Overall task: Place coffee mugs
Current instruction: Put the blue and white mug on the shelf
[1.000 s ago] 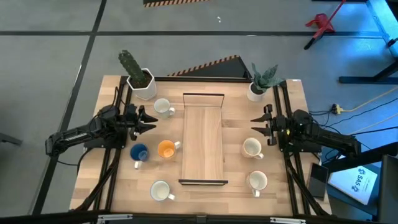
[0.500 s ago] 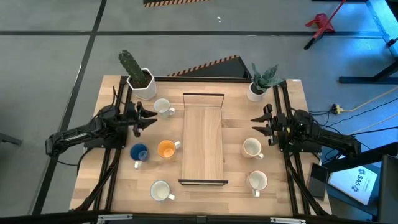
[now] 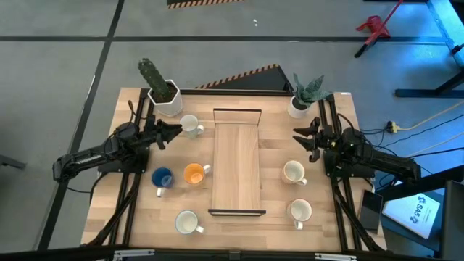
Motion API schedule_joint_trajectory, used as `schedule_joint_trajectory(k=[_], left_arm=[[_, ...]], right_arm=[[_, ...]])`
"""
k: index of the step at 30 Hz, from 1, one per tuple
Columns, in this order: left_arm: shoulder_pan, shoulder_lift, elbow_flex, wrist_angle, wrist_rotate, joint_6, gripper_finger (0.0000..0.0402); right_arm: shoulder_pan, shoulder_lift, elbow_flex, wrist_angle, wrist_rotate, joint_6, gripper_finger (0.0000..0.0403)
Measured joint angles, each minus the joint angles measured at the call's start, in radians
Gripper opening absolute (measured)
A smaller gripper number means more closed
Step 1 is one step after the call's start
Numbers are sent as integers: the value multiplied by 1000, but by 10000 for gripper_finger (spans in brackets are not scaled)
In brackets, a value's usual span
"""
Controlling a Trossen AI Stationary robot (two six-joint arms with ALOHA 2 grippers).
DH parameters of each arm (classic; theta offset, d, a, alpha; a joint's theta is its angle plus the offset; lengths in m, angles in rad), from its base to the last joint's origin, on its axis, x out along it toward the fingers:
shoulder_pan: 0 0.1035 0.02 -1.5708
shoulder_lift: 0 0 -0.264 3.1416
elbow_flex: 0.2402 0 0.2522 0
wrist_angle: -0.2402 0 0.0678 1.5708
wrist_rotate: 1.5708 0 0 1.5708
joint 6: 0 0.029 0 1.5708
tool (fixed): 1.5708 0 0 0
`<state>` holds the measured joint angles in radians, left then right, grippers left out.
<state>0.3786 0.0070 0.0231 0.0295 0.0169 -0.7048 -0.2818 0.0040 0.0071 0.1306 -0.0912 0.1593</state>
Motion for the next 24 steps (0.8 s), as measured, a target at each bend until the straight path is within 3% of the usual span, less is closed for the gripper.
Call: schedule_joint_trajectory(k=[6, 9, 12, 17, 21, 24], left_arm=[[0, 0, -1, 60, -19, 0, 179], [1, 0, -1, 186, -50, -95, 179], [0, 0, 8, 320, 6, -208, 179], [0, 33, 144, 347, 144, -321, 179], [0, 147, 338, 254, 281, -341, 179], [-1, 257, 526, -33, 374, -316, 179]], right_arm=[[0, 0, 0, -1, 57, -2, 134], [0, 0, 0, -1, 56, -6, 134], [0, 0, 0, -2, 48, -6, 134], [0, 0, 0, -3, 49, -8, 134], [0, 0, 0, -3, 57, -9, 134], [0, 0, 0, -4, 57, -9, 134]])
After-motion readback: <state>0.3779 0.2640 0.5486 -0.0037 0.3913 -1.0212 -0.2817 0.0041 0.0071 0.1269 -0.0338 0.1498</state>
